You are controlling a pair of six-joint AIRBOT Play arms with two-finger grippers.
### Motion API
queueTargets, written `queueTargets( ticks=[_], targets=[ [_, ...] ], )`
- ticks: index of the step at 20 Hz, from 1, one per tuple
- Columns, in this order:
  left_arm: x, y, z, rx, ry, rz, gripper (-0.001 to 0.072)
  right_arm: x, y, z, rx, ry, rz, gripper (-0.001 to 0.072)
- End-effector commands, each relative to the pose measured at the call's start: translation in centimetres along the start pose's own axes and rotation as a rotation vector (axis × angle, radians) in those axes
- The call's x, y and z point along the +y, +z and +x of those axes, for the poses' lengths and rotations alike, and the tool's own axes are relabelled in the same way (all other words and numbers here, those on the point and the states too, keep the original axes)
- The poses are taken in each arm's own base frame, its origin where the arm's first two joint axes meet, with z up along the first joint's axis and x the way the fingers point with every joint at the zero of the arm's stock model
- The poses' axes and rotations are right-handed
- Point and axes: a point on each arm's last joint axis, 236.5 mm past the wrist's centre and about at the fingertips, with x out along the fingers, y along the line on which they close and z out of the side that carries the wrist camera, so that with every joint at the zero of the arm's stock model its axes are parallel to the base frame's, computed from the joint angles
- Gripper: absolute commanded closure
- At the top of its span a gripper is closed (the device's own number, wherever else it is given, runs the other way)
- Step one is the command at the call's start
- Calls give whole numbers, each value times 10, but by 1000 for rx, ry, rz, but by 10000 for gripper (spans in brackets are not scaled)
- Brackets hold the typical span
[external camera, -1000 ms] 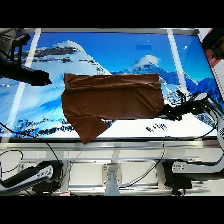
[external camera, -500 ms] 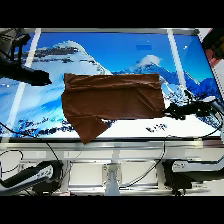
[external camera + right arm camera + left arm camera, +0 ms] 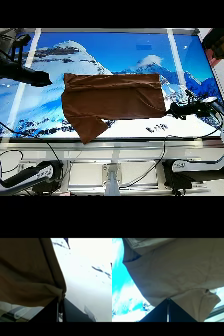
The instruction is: Fold the clothes and pants, and hang the long-sleeved shirts on hangers.
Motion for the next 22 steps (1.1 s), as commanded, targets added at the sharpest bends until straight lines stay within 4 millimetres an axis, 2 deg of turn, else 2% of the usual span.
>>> queueTargets(
  ticks=[1,6,11,12,13,15,19,21,22],
  targets=[
    [2,-15,17,44,-13,-23,690,8,-7,-1,28,32,-9,699],
    [-4,-52,66,114,-95,-92,690,10,-10,-1,41,40,-19,699],
    [-36,-126,113,263,-280,-124,682,10,-10,-1,41,40,-19,699],
    [-43,-135,118,260,-320,-121,682,10,-11,-1,44,41,-19,699],
    [-49,-137,122,218,-359,-134,683,10,-12,-1,50,44,-19,699],
    [-47,-134,122,105,-369,-197,684,11,-13,-1,55,46,-19,699],
    [-17,-170,112,107,-235,-206,685,11,-13,-1,54,45,-19,699],
    [-11,-180,111,117,-209,-207,678,11,-13,-1,54,45,-19,699],
    [-11,-184,113,126,-209,-209,538,11,-13,-1,54,45,-19,699]
  ],
)
